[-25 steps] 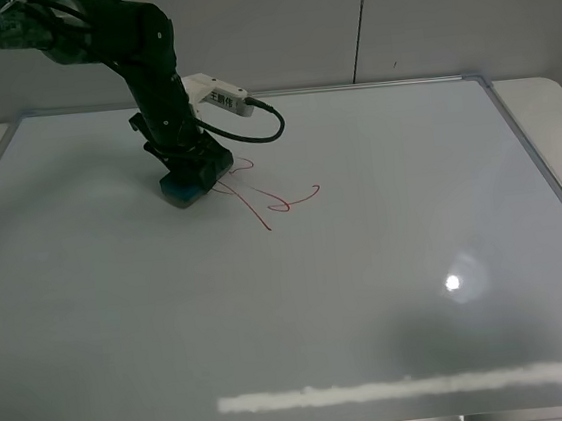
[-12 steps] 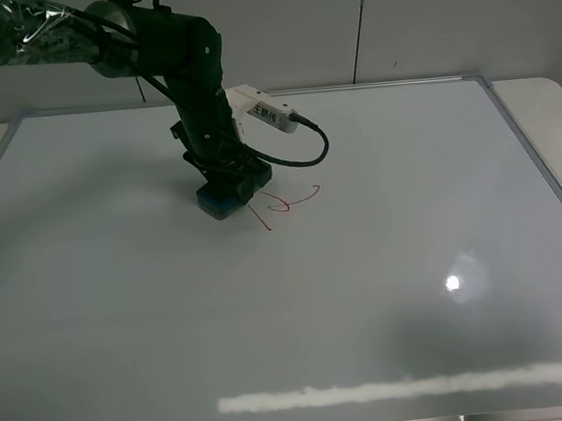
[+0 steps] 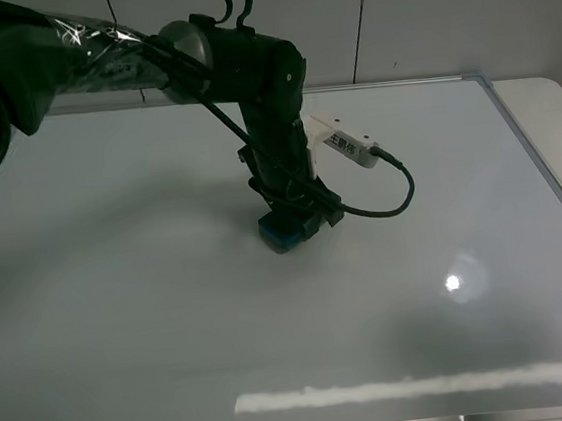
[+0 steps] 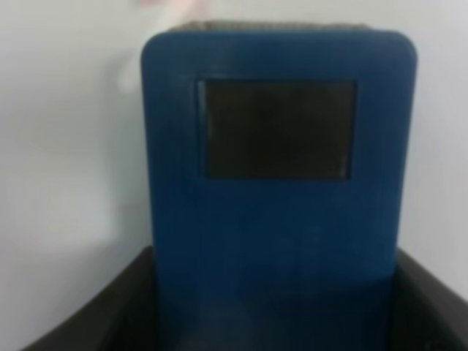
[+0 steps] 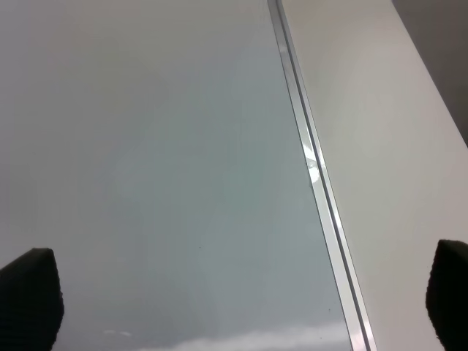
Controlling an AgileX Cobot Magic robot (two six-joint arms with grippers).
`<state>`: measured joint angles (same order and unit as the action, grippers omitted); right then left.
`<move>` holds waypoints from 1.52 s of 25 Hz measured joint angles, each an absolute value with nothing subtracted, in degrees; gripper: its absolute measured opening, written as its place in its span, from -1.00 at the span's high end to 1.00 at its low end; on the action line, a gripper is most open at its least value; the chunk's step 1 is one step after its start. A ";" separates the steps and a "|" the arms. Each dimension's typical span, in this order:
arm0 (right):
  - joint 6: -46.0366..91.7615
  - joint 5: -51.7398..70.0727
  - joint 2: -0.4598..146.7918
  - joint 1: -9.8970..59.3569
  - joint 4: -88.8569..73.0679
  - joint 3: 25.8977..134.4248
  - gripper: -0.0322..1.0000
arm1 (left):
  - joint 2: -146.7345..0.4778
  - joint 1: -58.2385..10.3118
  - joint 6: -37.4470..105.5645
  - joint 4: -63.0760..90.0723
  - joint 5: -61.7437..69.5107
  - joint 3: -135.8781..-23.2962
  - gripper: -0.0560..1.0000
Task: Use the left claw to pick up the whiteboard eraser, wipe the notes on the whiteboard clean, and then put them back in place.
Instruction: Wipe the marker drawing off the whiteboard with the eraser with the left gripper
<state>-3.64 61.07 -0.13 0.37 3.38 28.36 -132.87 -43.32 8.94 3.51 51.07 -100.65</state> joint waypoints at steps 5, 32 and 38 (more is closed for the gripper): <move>-3.64 61.07 -0.13 0.37 3.38 28.36 -0.98 | -132.99 -44.89 9.19 3.39 49.71 -100.65 -0.15; -3.64 61.07 -0.13 0.37 3.38 28.36 -0.98 | -133.48 -18.02 13.48 1.28 42.94 -100.95 -0.15; -3.64 61.07 -0.13 0.37 3.38 28.36 -0.98 | -133.48 -23.24 13.27 -1.65 43.92 -101.00 -0.15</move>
<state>-3.64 61.07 -0.13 0.37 3.38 28.36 -133.48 -23.24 13.27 -1.65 43.92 -101.00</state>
